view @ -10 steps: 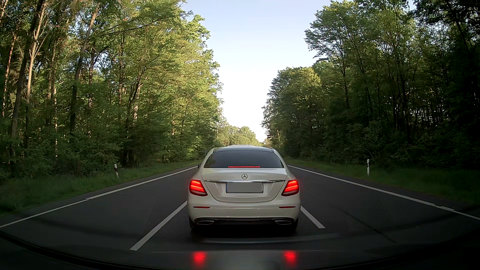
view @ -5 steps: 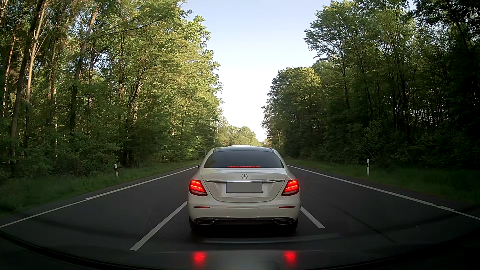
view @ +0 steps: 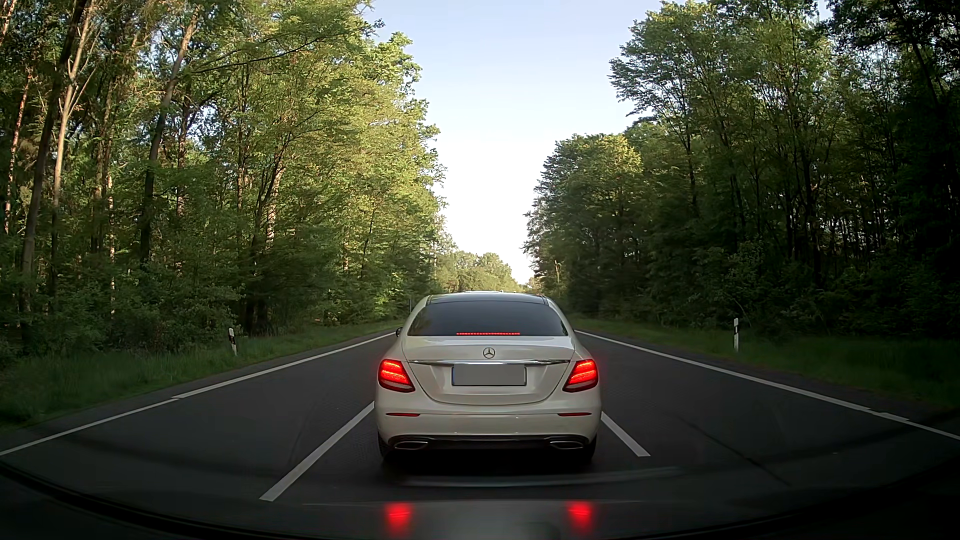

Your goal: Follow the waypoints while adhering to traffic rules and regulations

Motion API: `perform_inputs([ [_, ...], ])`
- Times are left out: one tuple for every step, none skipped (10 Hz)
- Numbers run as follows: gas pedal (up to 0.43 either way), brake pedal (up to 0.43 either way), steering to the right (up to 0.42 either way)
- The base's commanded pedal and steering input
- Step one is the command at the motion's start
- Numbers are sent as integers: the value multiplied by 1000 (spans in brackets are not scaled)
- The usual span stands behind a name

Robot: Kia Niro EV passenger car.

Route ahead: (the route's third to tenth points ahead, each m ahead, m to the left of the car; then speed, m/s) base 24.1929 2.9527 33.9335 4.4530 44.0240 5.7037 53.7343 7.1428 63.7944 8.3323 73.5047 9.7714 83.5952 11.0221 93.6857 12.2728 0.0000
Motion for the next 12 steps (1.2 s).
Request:
perform_inputs([
  [0, 390, -2],
  [0, 390, -2],
  [0, 390, -2],
  [0, 390, -2],
  [0, 390, -2],
  [0, 390, -2],
  [0, 384, -2],
  [0, 390, -2],
  [0, 390, -2],
  [0, 390, -2],
  [0, 390, -2],
  [0, 390, -2],
])
